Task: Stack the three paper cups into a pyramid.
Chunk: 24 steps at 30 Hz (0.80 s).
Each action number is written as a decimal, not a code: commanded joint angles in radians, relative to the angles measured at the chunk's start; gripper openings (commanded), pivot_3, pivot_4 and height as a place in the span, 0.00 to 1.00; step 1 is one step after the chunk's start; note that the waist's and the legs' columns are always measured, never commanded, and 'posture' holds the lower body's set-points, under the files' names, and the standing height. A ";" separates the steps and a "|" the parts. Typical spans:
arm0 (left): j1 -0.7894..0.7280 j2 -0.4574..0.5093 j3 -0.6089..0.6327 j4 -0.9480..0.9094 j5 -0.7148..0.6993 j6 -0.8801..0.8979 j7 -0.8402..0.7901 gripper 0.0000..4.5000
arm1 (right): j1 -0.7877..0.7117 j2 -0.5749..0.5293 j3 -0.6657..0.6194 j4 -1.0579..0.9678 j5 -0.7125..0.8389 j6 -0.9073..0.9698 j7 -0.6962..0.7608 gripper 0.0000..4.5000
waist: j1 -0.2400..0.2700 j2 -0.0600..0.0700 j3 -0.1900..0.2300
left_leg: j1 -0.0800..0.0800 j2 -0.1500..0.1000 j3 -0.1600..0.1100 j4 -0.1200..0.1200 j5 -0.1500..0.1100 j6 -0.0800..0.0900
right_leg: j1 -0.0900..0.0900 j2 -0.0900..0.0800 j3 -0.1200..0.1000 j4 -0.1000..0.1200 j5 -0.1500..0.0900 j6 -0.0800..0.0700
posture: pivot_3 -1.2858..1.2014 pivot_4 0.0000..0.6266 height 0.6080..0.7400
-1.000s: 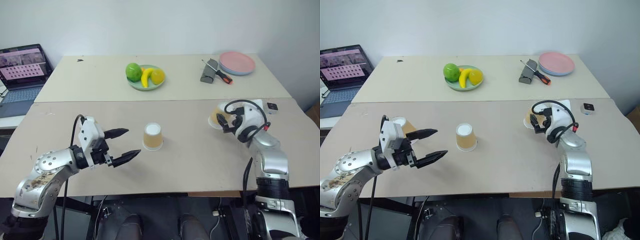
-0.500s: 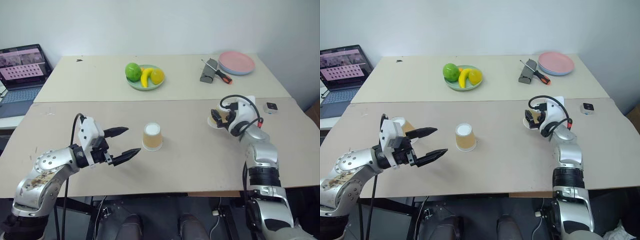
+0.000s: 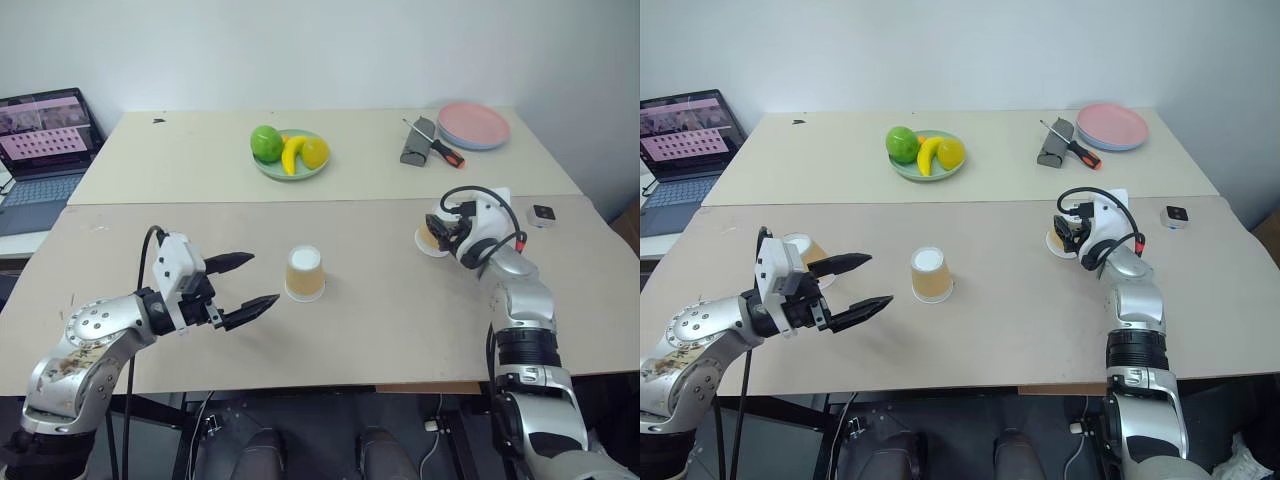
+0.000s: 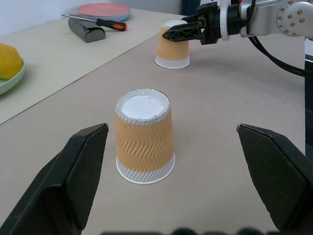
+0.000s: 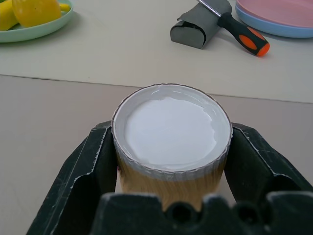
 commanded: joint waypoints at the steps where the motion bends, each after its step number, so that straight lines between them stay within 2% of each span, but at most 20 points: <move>1: -0.005 0.009 0.019 -0.028 -0.002 -0.011 -0.002 1.00 | -0.015 -0.023 0.003 -0.038 0.004 -0.021 0.002 0.62 | 0.000 0.000 0.000 | 0.000 0.000 0.000 0.000 0.000 0.000 | 0.000 0.000 0.000 0.000 0.000 0.000 | 0.52 0.24 1.00; 6: -0.010 0.008 0.014 -0.027 0.001 -0.010 -0.002 1.00 | 0.001 -0.040 0.028 -0.089 0.021 -0.001 0.056 0.62 | 0.000 0.000 0.000 | 0.000 0.000 0.000 0.000 0.000 0.000 | 0.000 0.000 0.000 0.000 0.000 0.000 | 0.52 0.24 1.00; 10: -0.012 0.006 0.011 -0.030 0.001 -0.008 0.003 1.00 | 0.060 -0.127 0.071 -0.311 0.148 0.097 0.301 0.62 | 0.001 0.001 0.001 | -0.001 0.000 0.000 0.000 0.000 0.000 | 0.000 0.000 0.000 0.000 0.000 0.000 | 0.52 0.24 1.00; 13: -0.009 0.000 0.001 -0.033 0.004 -0.011 0.003 1.00 | 0.077 -0.232 0.066 -0.370 0.234 0.192 0.450 0.62 | 0.002 0.001 0.001 | -0.001 0.000 0.000 0.000 0.000 0.000 | 0.000 0.000 0.000 -0.001 0.000 0.000 | 0.52 0.24 1.00; 16: -0.012 -0.008 -0.002 -0.036 -0.005 -0.004 0.012 1.00 | 0.087 -0.336 0.064 -0.419 0.358 0.240 0.660 0.62 | 0.006 0.001 0.001 | 0.000 0.000 -0.001 0.000 0.000 0.000 | 0.001 0.000 -0.001 -0.001 0.000 0.000 | 0.52 0.24 1.00; 19: -0.020 -0.011 -0.001 -0.037 -0.009 0.000 0.016 1.00 | 0.095 -0.384 0.111 -0.400 0.397 0.227 0.806 0.62 | 0.002 0.000 0.001 | 0.000 0.000 -0.001 0.000 0.000 0.000 | 0.001 0.000 -0.001 -0.002 0.000 0.000 | 0.52 0.24 1.00; 24: -0.028 -0.012 -0.005 -0.035 -0.003 0.000 0.018 1.00 | 0.059 -0.359 0.222 -0.221 0.309 0.109 0.923 0.62 | 0.000 0.000 0.001 | 0.001 0.000 0.000 0.000 0.000 0.000 | 0.002 0.000 -0.001 -0.002 0.000 0.000 | 0.52 0.24 1.00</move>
